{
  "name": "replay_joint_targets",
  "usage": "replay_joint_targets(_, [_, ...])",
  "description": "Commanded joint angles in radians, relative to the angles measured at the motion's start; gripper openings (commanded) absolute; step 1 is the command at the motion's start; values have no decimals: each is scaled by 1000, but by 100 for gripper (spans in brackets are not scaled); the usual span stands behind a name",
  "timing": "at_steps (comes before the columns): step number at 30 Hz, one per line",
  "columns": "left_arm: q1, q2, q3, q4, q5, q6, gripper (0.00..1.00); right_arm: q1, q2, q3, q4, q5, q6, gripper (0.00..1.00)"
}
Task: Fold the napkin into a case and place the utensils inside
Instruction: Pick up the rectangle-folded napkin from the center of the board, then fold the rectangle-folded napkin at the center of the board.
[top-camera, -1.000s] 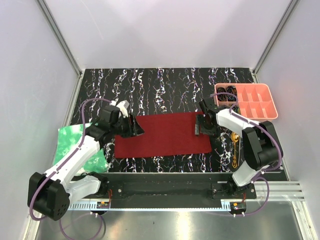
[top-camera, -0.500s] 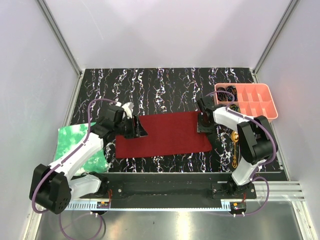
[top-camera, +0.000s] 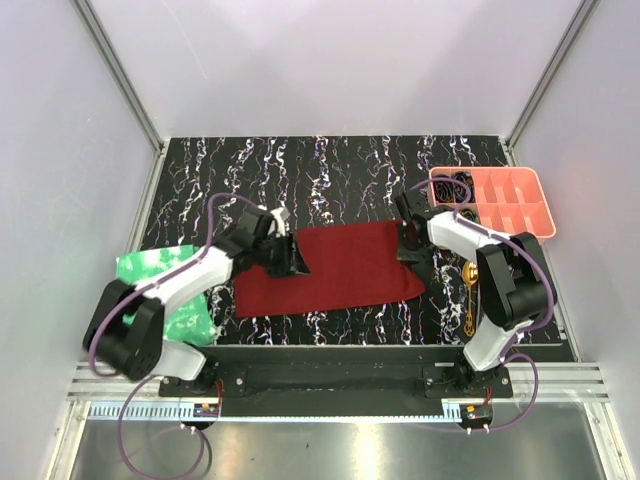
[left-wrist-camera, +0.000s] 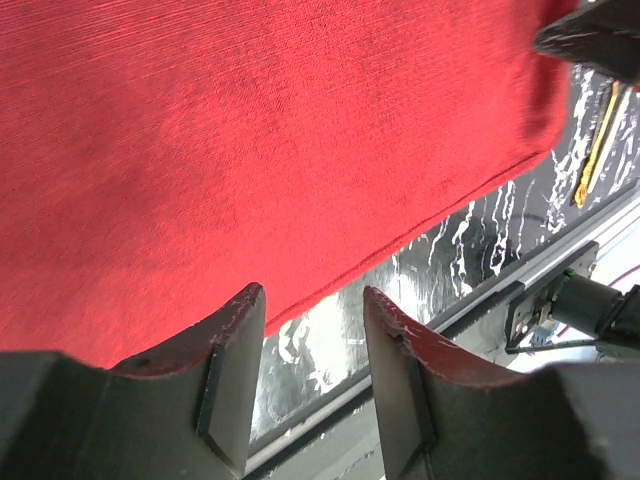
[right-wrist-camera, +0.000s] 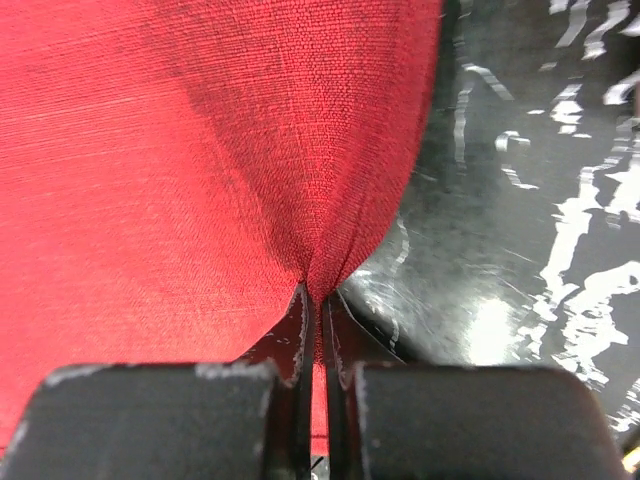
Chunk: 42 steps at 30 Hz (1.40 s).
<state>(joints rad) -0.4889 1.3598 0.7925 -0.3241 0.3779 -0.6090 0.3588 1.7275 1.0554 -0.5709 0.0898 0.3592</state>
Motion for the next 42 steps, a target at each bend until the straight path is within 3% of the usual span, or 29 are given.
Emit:
replay_joint_targets(1, [-40, 136, 103, 128, -3, -61, 45, -59, -123, 18, -12, 51, -42, 0])
replay_joint_targets(7, [-92, 396, 235, 145, -89, -112, 42, -101, -190, 26, -17, 47, -66, 0])
replay_joint_targets(15, [-132, 561, 307, 200, -54, -153, 39, -55, -244, 58, 0, -65, -40, 0])
replay_joint_targets(21, [-123, 367, 222, 198, -97, -155, 43, 75, -226, 156, -46, -85, 27, 0])
replay_joint_targets(27, [1, 170, 49, 149, -34, -161, 41, 193, -155, 242, -72, -87, 116, 0])
replay_joint_targets(29, [45, 105, -2, 123, -54, -149, 31, 222, -128, 271, -70, -87, 145, 0])
replay_joint_targets(32, [85, 55, -110, 129, -77, -155, 23, 279, -92, 310, -70, -81, 188, 0])
replay_joint_targets(36, [92, 39, -183, 122, -177, -133, 17, 330, -51, 342, -50, -87, 257, 0])
replay_joint_targets(42, [93, 48, -257, 171, -200, -150, 8, 397, 30, 402, 3, -148, 337, 0])
